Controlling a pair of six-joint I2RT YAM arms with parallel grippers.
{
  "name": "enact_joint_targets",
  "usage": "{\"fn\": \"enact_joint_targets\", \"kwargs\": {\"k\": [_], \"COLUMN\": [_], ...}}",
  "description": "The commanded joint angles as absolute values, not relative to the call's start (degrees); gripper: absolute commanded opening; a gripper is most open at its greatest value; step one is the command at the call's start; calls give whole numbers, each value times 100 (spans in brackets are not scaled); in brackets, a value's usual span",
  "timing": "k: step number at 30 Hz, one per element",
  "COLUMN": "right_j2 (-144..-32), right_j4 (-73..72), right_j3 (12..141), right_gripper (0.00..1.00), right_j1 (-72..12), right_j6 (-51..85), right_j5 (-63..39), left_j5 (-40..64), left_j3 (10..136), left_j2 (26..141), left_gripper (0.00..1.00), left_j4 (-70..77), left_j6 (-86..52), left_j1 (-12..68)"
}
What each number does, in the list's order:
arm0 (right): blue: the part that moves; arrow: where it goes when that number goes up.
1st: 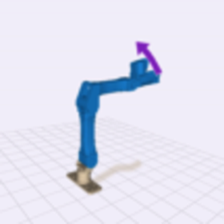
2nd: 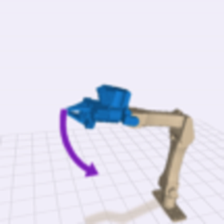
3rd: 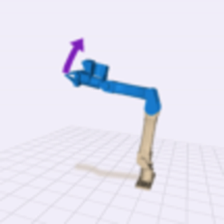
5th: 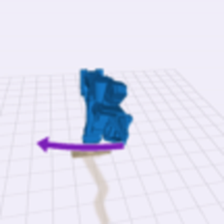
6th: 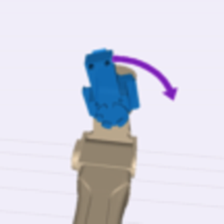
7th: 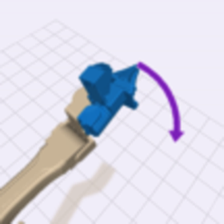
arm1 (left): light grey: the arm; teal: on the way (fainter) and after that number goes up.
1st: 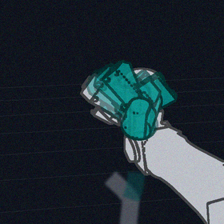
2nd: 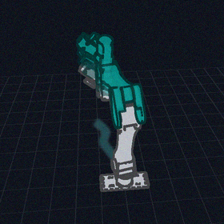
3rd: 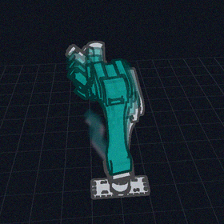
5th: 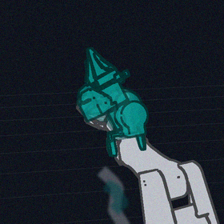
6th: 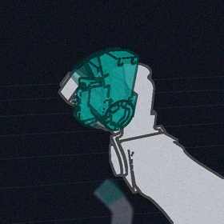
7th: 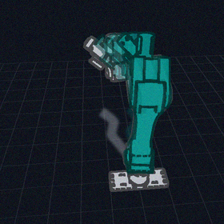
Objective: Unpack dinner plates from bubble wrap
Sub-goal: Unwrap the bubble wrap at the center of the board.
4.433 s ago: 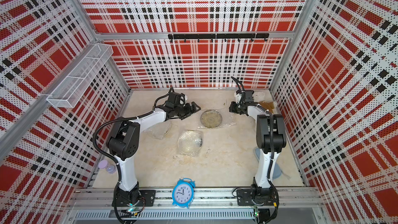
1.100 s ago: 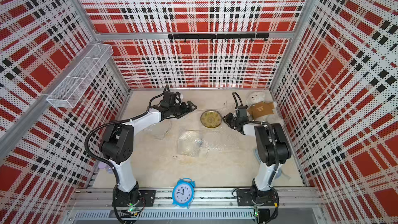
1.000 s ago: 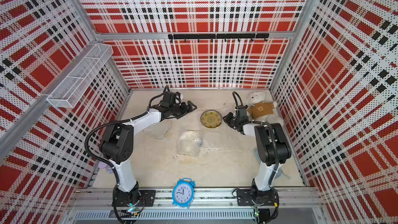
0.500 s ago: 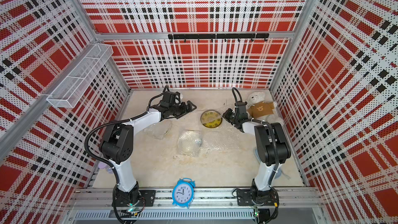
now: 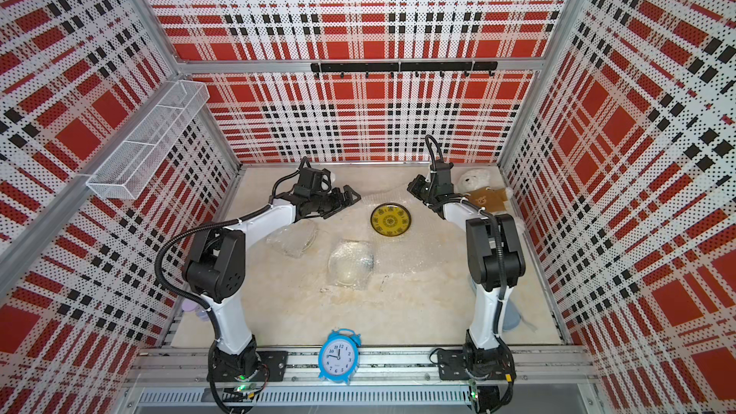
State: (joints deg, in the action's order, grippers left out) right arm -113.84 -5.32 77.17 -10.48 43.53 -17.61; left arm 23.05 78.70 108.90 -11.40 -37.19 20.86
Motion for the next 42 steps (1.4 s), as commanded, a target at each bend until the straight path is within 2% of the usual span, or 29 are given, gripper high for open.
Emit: {"fn": "enact_joint_targets", "kwargs": {"k": [1,9,12,16,19,38,42], "right_j2": [-11681,-12042,-12184,-12304,-12266,-11892,-11835], "right_j4": [-410,-248,-129,17,33,455,574], "right_j3": [8059,8633,8877,9095,9110,9389,9506], "right_gripper": [7,12,21,40,47,59,67], "right_j1": [-1021,-1011,-1011,-993,-967,-800,-791], "right_j6": [4241,4117,4046,3917,3837,3203,3021], "right_j5": [-1757,-1756,-1786,-1807,-1838,-2017,-2036], "left_j5": [2216,2188,2188,2180,2171,2180,2180], "left_j3": [7990,7985,7993,7989,7969,7857,7847], "left_j2": [10578,10579,10612,10608,10600,10541,10529], "left_gripper": [99,99,99,99,99,99,99], "left_j4": [-1239,-1282,-1283,-1301,-1299,-1247,-1246], "left_j6": [-3621,-3585,-3586,-3579,-3571,-3585,-3586], "left_j1": [2030,1978,1977,1977,1973,1969,1941]}}
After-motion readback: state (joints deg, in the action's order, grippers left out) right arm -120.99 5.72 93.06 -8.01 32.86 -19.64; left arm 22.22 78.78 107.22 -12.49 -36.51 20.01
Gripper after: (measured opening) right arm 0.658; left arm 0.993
